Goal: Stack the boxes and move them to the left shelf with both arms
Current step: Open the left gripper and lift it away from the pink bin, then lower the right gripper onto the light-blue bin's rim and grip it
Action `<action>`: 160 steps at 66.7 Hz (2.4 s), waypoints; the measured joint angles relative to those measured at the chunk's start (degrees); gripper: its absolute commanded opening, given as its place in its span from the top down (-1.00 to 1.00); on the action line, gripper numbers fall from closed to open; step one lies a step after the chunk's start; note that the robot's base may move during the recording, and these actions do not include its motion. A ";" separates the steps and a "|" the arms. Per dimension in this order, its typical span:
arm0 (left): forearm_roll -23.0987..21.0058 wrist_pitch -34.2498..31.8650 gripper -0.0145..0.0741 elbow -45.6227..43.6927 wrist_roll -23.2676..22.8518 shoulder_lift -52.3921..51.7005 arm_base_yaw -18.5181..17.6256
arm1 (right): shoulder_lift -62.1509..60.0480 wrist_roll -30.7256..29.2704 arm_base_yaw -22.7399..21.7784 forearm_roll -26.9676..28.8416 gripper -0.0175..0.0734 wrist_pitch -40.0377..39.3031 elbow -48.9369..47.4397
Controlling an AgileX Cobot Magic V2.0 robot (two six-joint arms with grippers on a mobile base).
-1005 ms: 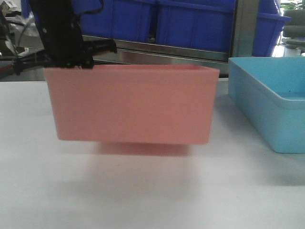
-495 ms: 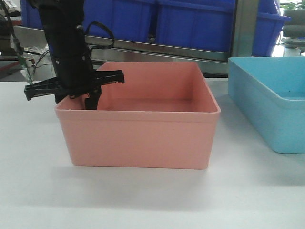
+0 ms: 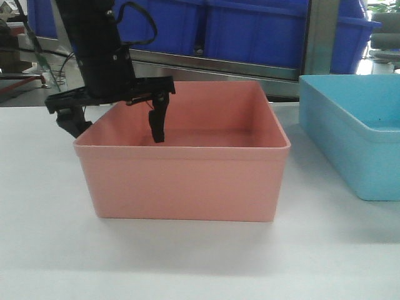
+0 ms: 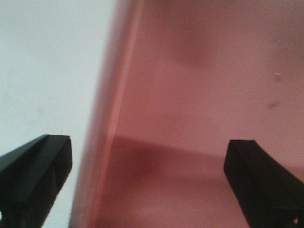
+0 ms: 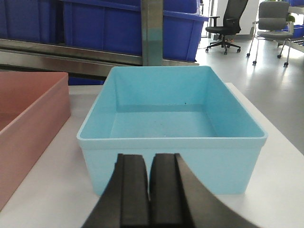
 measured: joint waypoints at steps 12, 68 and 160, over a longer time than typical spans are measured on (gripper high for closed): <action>0.04 3.81 -0.65 -2.78 7.32 -6.40 0.00 | 0.00 0.00 0.00 0.00 0.49 0.00 0.00; 12.82 -20.43 -0.65 56.61 19.56 -75.90 0.00 | 0.00 0.00 0.00 0.00 0.49 0.00 0.00; 13.27 -32.50 0.69 70.88 19.68 -91.50 -0.04 | 76.49 -2.71 -7.22 -4.95 -0.75 54.09 -80.20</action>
